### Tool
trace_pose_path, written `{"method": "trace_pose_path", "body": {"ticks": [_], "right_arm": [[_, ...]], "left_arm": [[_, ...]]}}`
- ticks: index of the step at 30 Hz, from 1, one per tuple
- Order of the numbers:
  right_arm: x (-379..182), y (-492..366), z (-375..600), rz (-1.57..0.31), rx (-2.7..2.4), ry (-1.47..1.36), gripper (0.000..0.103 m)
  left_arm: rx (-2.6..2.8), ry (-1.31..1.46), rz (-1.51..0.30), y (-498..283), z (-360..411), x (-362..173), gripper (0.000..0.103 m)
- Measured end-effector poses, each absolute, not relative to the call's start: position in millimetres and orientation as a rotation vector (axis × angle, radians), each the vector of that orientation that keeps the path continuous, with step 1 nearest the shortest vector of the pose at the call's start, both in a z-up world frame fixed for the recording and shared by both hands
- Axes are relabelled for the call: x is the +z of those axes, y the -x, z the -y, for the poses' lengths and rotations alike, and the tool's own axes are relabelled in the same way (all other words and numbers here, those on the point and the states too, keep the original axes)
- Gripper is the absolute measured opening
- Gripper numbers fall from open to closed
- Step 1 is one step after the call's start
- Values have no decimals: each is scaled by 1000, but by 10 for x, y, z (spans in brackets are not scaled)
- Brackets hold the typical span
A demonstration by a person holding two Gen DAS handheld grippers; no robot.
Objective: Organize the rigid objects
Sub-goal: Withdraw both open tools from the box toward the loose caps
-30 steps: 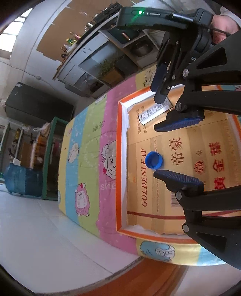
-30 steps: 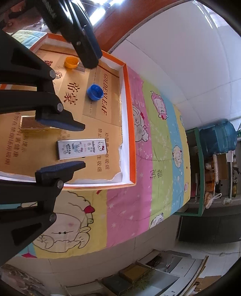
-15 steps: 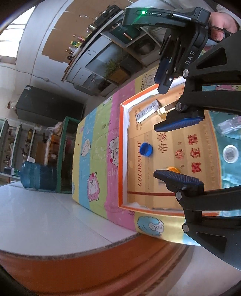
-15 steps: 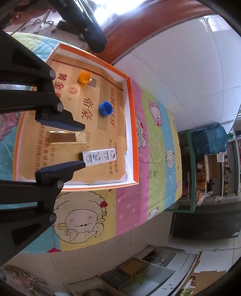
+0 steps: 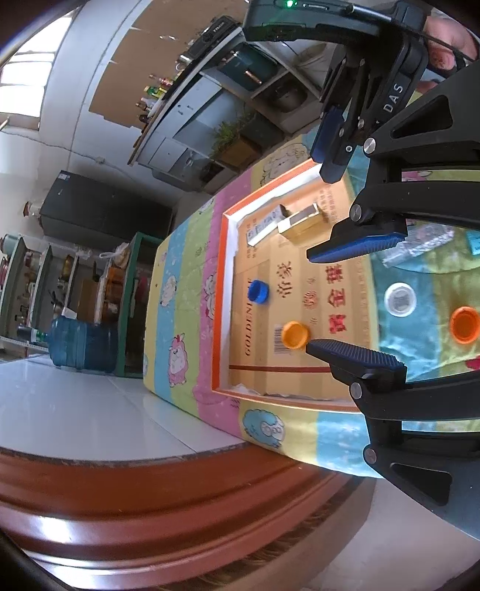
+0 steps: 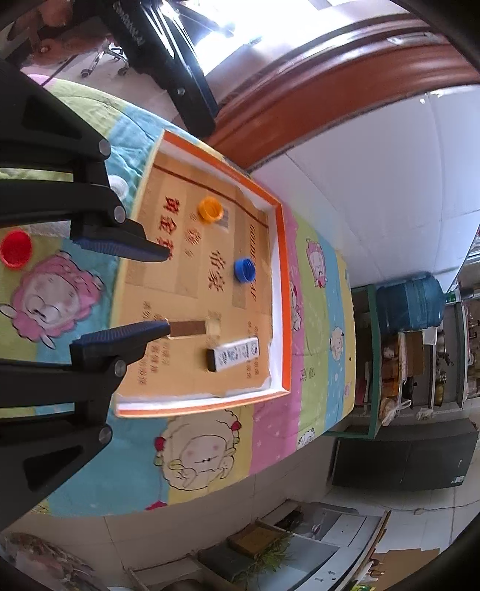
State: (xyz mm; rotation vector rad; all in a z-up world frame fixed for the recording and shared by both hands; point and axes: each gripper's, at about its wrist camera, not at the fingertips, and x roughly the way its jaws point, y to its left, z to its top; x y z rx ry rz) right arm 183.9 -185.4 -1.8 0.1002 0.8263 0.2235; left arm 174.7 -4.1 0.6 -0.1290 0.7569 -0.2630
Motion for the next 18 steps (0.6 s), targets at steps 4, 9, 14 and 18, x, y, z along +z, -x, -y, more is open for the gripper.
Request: {"method": "trace_pose_path", "body": {"ticks": [4, 9, 14, 18], "right_arm": [[-55, -1708, 1780, -827, 232, -93, 33], [-123, -1563, 1731, -830, 234, -90, 33], [-191, -1451, 1750, -838, 239, -106, 33], [-254, -1345, 1748, -846, 249, -107, 33]], "left_arm": [[-255, 138, -756, -1634, -28, -45, 44], [-251, 144, -756, -1493, -79, -124, 44], [-248, 139, -730, -1306, -111, -185, 44], [-249, 130, -711, -1173, -130, -234, 44]]}}
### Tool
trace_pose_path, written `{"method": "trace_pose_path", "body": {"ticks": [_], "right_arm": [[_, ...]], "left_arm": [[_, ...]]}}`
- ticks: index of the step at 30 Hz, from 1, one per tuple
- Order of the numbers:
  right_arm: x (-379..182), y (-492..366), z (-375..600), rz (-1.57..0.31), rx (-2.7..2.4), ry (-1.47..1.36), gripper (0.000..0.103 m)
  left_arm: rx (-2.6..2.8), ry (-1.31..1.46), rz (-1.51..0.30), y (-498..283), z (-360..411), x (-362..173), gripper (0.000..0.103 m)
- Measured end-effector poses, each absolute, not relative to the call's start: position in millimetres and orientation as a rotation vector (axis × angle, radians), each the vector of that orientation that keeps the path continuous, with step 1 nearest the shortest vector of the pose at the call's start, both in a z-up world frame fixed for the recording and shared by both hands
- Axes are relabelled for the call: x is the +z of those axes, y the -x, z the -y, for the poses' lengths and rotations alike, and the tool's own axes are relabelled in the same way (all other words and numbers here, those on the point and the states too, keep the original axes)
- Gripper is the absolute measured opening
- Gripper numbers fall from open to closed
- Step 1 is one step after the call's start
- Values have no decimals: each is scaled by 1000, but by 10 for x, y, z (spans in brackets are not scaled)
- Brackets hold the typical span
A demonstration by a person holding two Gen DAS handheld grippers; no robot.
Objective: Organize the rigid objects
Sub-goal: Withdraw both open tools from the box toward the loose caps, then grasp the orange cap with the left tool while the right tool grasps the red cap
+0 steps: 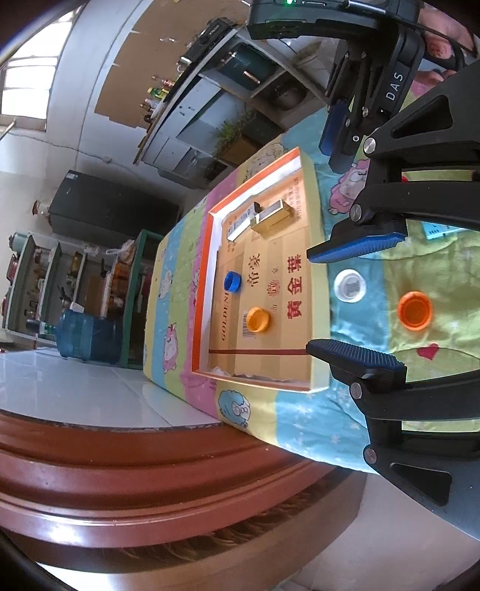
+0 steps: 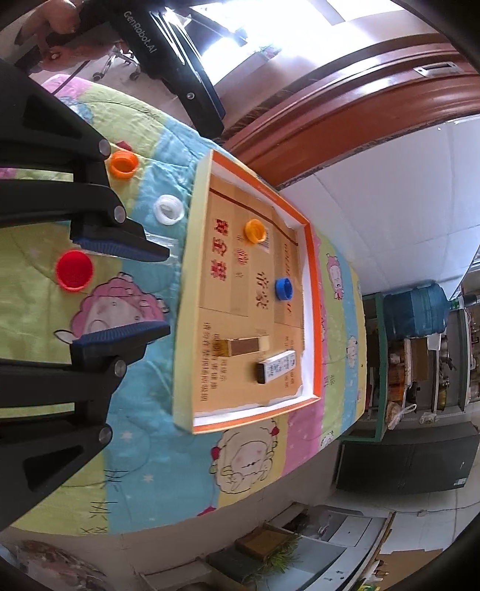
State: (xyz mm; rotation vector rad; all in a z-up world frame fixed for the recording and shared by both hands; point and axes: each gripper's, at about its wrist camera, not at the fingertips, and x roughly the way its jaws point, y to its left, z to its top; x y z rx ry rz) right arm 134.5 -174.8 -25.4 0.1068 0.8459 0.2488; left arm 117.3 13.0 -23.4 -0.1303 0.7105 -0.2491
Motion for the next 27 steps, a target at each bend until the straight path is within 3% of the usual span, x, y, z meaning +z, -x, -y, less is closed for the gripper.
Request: {"method": "trace_pose_path", "body": {"ticks": [18, 19, 21, 22, 27], "right_arm": [[-622, -1023, 1686, -919, 285, -100, 34], [-630, -1019, 1684, -920, 285, -99, 35], [-645, -1005, 1680, -920, 285, -98, 50], [-649, -1003, 1675, -919, 286, -97, 52], [-680, -987, 1642, -914, 281, -78, 52]], "left_arm": [[-262, 134, -798, -1000, -179, -699, 44], [-262, 131, -803, -995, -176, -718, 44], [-264, 130, -807, -984, -176, -740, 44], [-265, 129, -809, -976, -176, -752, 44], [-270, 120, -828, -975, -163, -832, 44]]}}
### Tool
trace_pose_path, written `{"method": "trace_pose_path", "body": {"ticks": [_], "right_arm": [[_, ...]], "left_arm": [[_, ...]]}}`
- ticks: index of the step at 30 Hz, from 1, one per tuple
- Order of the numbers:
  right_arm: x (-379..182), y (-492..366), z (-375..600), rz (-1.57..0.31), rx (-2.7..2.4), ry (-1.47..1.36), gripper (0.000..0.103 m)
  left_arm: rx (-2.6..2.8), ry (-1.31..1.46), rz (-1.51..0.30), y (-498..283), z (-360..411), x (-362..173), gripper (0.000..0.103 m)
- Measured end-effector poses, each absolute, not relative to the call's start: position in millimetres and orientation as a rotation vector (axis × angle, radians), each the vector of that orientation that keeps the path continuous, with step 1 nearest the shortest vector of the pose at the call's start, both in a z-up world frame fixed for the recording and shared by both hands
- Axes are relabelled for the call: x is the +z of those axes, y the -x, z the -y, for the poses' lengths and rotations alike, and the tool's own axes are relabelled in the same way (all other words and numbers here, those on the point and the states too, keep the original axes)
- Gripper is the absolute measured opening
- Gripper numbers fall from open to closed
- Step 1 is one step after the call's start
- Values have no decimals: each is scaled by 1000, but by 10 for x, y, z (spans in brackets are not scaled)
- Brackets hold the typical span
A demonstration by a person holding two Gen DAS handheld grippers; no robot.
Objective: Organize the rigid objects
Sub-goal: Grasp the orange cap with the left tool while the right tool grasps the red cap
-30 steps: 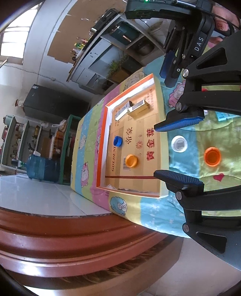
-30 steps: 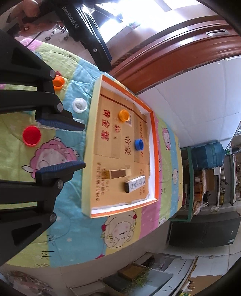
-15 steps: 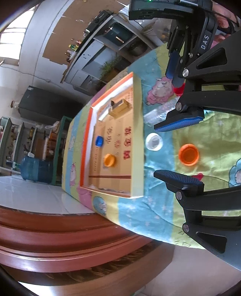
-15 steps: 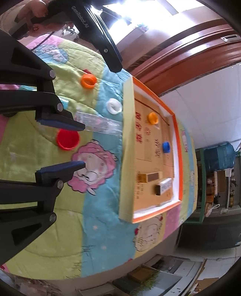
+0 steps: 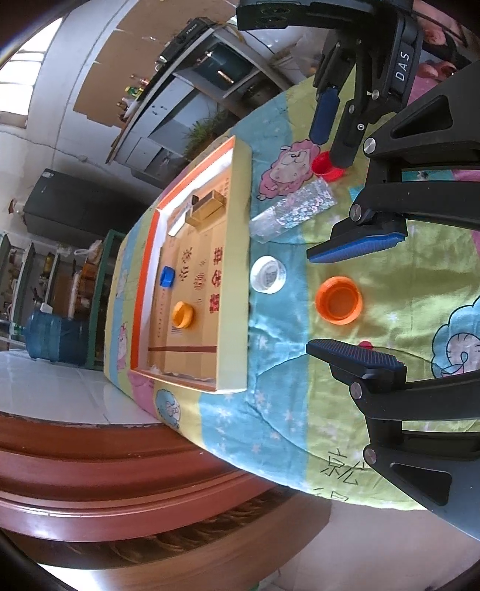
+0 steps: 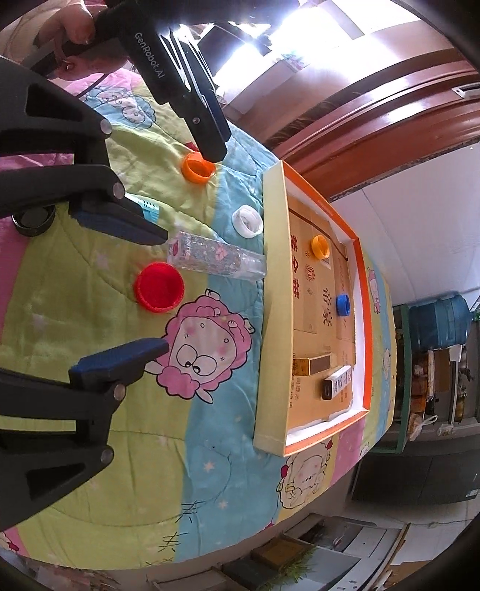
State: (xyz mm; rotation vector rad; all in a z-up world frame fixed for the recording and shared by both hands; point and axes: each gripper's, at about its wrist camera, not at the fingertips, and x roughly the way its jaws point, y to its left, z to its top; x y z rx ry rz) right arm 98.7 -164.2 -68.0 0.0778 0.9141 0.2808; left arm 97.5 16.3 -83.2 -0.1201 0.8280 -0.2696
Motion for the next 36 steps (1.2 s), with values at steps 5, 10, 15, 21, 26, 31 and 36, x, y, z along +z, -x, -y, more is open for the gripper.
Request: {"method": "trace_pose_path", "body": {"ticks": [5, 10, 15, 21, 26, 31, 36], "right_arm": [[-739, -999, 1602, -925, 258, -40, 52], [-754, -997, 1569, -920, 250, -12, 52], [-769, -1005, 1554, -920, 248, -1, 52], [-781, -1011, 1520, -918, 241, 23, 52], [-793, -997, 1491, -911, 236, 51, 52], [-798, -983, 1458, -892, 225, 90, 31], [-796, -979, 1493, -895, 231, 75, 30]], "left_arm": [[-278, 104, -856, -989, -124, -924, 44], [-272, 88, -879, -1018, -100, -1001, 44], [-268, 82, -878, -1030, -102, -1038, 44], [-256, 44, -859, -1013, -57, -1055, 44], [-231, -9, -841, -994, 7, -1072, 44], [-199, -55, -833, -988, 52, -1083, 38], [-190, -35, -828, -988, 6, -1081, 32]]}}
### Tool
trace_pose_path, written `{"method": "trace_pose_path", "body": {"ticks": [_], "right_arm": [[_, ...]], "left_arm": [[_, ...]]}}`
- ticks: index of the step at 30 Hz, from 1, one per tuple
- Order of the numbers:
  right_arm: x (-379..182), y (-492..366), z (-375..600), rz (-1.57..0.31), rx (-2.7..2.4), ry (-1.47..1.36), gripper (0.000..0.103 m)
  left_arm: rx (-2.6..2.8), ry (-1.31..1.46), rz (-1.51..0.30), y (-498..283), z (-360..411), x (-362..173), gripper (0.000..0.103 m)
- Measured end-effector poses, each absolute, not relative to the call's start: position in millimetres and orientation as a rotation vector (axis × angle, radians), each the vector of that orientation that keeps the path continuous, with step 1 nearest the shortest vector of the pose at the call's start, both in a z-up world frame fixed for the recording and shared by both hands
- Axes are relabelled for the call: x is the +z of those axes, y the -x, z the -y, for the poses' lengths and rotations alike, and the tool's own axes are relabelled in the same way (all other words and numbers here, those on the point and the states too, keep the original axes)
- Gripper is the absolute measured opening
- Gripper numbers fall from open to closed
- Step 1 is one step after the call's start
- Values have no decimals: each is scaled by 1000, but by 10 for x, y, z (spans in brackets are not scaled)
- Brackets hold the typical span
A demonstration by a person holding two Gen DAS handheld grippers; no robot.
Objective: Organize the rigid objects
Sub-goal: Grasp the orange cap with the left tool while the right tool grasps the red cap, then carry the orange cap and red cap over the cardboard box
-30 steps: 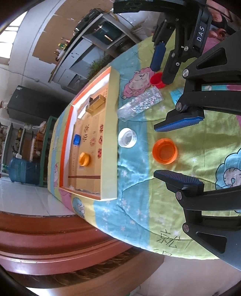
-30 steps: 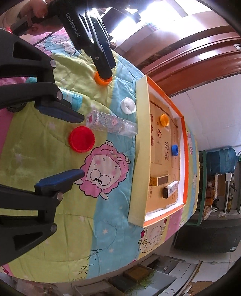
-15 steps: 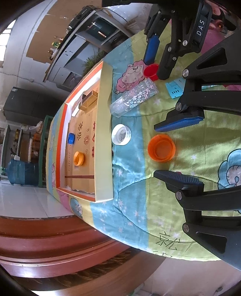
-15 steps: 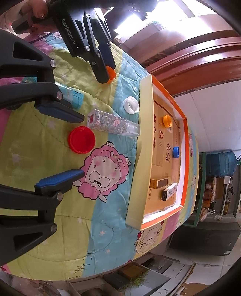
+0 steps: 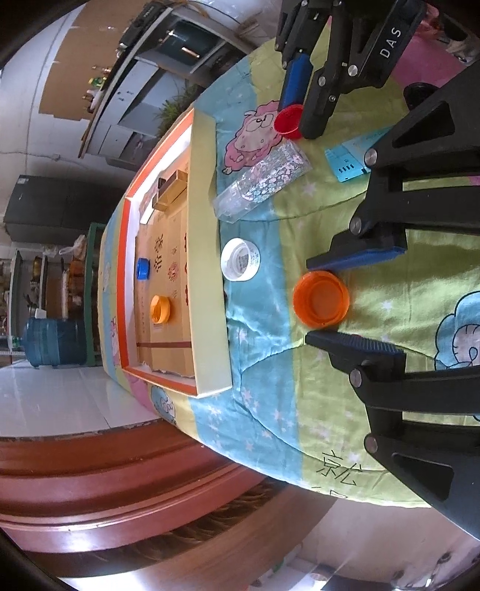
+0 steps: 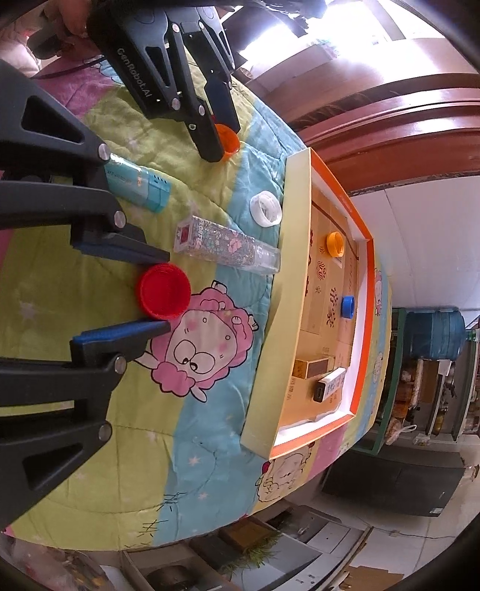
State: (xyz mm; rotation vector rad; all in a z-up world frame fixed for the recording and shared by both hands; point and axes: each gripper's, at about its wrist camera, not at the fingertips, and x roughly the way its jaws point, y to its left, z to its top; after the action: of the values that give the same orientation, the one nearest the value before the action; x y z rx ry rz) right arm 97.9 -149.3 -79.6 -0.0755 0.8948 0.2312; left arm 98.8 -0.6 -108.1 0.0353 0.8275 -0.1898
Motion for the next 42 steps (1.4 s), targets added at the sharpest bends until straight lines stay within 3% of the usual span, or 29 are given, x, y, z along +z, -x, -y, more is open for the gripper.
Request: {"method": "trace_pose_path", "body": {"ticks": [42], "right_arm": [[-674, -998, 1642, -880, 208, 3, 30]], "left_arm": [[-224, 65, -811, -1010, -82, -902, 31]]}}
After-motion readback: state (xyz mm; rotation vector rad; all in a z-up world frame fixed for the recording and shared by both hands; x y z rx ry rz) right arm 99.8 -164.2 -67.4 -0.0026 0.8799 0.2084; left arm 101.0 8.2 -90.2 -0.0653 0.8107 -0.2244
